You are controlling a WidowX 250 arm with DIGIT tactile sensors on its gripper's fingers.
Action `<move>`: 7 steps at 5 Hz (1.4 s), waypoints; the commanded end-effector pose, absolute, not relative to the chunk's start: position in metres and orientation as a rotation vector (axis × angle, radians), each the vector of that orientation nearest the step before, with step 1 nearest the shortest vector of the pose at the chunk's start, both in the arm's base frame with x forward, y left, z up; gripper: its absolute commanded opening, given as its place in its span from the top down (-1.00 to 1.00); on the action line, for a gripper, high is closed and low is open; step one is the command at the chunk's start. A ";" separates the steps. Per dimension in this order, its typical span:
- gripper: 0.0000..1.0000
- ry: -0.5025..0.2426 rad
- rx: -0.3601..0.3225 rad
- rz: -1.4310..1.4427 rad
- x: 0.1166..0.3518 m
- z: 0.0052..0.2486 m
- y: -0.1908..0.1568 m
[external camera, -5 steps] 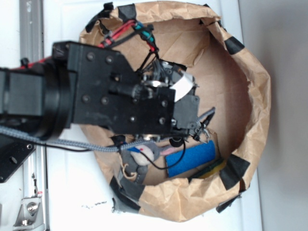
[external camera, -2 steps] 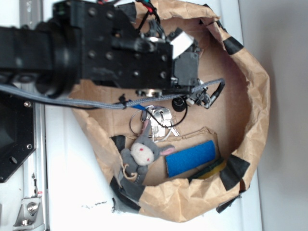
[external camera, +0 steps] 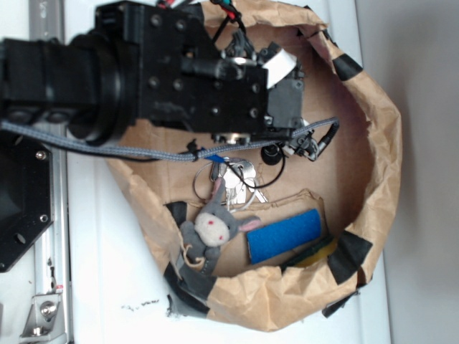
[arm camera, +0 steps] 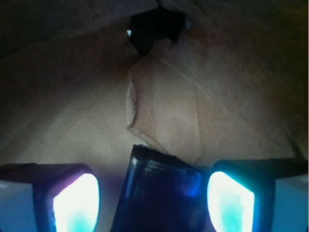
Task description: Grab the black box.
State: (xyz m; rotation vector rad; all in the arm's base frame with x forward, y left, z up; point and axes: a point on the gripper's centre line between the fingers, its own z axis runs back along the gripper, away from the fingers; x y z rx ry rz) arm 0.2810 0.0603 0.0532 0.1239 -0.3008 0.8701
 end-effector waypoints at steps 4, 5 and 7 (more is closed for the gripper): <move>1.00 -0.111 0.005 0.930 0.230 0.032 0.092; 1.00 -0.120 0.003 0.910 0.252 0.048 0.084; 1.00 -0.134 -0.024 0.913 0.310 0.083 0.071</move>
